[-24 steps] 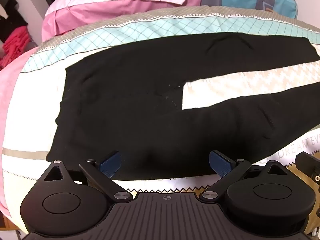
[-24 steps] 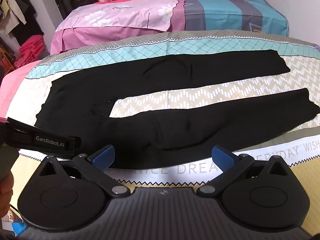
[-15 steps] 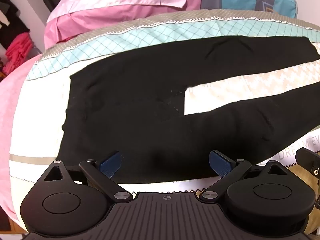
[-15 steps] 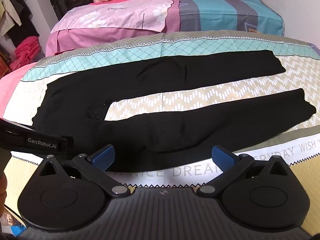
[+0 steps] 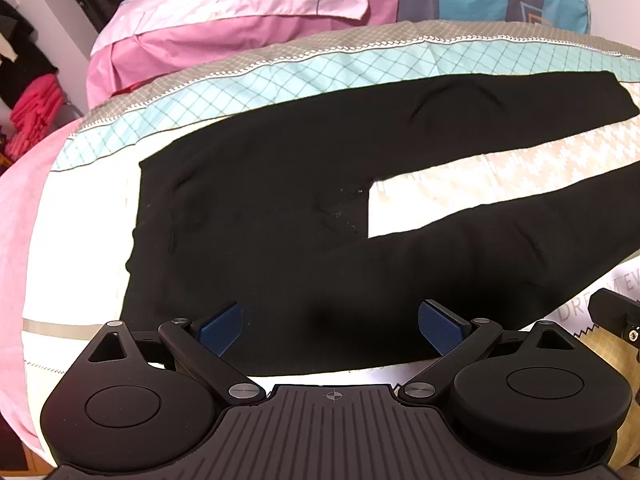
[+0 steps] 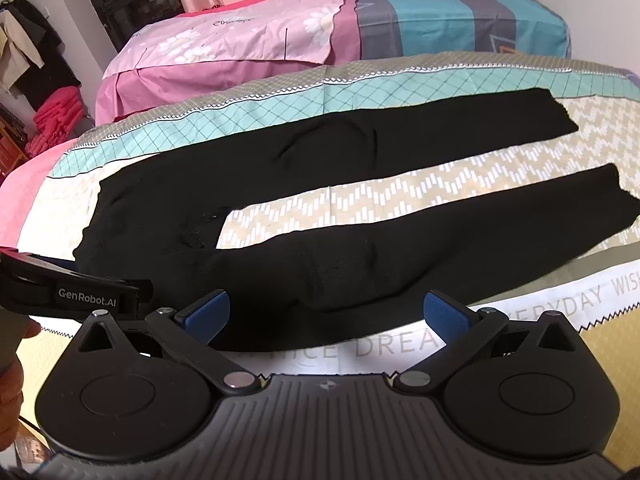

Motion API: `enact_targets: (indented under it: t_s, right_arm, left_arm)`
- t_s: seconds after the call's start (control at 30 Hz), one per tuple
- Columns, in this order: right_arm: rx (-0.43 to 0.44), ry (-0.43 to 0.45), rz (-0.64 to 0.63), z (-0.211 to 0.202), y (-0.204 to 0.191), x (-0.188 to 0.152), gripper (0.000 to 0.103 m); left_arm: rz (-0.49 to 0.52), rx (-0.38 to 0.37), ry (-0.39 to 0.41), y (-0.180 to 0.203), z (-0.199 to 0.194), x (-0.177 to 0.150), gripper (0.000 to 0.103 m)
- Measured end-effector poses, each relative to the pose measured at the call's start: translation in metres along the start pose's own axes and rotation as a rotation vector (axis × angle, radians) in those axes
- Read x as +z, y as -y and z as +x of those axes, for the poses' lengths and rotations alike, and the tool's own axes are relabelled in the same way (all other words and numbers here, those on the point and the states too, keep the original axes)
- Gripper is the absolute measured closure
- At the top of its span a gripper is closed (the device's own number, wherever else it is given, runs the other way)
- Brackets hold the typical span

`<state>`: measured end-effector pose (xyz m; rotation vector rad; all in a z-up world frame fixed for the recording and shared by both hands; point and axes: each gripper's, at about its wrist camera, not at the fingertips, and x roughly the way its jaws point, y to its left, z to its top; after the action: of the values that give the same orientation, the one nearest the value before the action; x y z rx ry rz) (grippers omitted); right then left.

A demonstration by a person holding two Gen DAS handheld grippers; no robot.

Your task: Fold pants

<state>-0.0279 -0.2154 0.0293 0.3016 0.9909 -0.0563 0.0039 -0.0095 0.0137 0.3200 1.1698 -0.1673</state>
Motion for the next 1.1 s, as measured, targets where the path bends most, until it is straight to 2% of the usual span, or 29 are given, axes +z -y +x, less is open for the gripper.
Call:
enact_targets:
  t_s: [0.23, 0.57, 1.1]
  right_arm:
    - [0.029, 0.016, 0.019, 0.000, 0.004, 0.001, 0.000]
    - [0.059, 0.005, 0.024, 0.003, 0.000, -0.002, 0.000]
    - [0.060, -0.003, 0.025, 0.003, -0.004, -0.004, 0.000]
  left_arm:
    - [-0.023, -0.003, -0.046, -0.006, 0.009, -0.002, 0.000]
    - [-0.028, -0.007, -0.060, -0.010, 0.012, -0.006, 0.000]
    - [-0.045, -0.005, -0.073, -0.018, 0.016, -0.012, 0.000]
